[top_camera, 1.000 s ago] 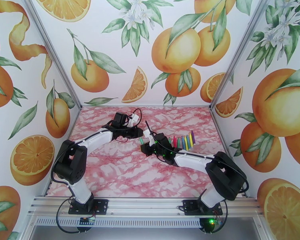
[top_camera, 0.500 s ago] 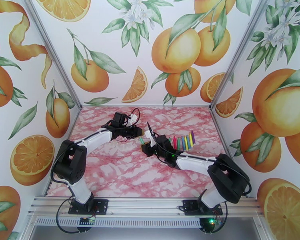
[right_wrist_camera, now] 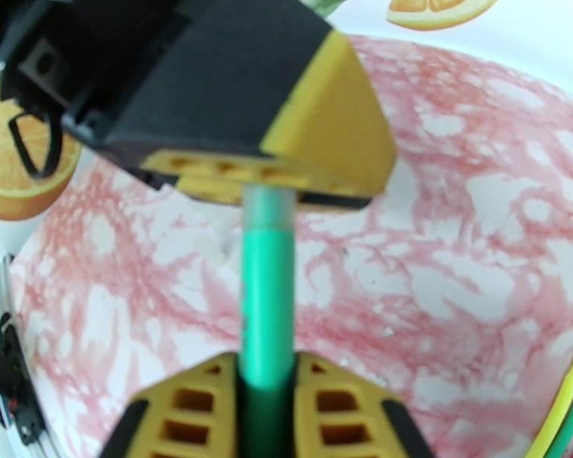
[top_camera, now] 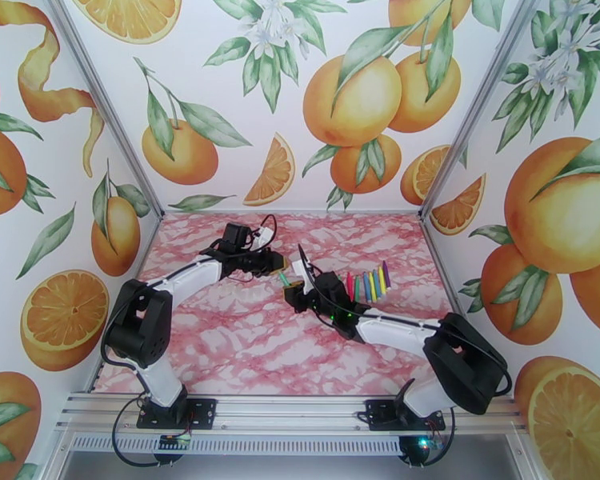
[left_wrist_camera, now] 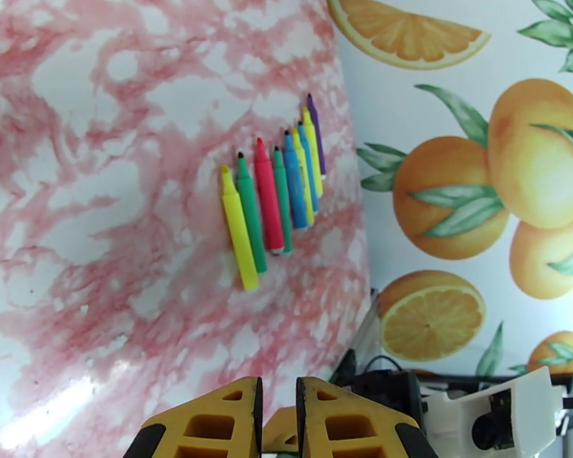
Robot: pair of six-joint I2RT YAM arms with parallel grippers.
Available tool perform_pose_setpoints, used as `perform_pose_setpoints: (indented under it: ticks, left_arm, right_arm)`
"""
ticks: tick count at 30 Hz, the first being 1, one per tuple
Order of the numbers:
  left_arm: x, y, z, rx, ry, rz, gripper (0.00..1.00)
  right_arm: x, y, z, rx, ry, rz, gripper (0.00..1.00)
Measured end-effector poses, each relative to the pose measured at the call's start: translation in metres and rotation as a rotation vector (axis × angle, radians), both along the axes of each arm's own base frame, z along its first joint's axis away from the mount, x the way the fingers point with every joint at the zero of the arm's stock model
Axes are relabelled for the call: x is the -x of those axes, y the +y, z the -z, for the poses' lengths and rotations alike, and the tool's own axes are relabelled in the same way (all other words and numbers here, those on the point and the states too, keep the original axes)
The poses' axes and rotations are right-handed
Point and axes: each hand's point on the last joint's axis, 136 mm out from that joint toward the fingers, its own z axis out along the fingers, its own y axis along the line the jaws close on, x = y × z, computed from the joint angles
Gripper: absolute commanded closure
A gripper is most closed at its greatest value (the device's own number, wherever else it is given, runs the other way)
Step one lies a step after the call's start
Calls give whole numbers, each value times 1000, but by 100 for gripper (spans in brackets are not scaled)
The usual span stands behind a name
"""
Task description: Open the pen caps
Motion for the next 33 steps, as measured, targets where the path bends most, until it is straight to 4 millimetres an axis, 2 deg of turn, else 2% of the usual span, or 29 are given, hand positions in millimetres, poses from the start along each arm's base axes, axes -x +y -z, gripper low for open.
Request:
perform_pose_setpoints:
  ticks: [1,5,6,8,13,17,20,26,33]
  left_arm:
    - [-11,7,-2,-6,-30,-34,100]
    - [-68,67,-9,-35,-134,-238,100]
    - [-76,78,-10,-41,-147,-272,100]
    - [-83,85,-11,-45,-162,-300,100]
    - [-84,77,-12,-53,-176,-277,100]
    - [-83,73,-17,-99,-204,-247,100]
    - [-80,72,-14,-152,-212,-225,100]
    - [-57,62,4,-310,-193,-137,100]
    - [-39,38,11,-453,-218,-25,100]
  right_arm:
    - [6,-2,7,17,15,-12,100]
    - [32,1,27,71,66,-81,100]
    - [35,2,28,77,69,-94,100]
    - [38,2,26,78,64,-102,100]
    - [35,-1,20,79,43,-86,100]
    - [28,-13,29,132,50,-18,100]
    - [18,-24,34,165,57,51,100]
    - [-8,-49,45,216,92,206,100]
    - [-22,-64,61,263,145,314,100]
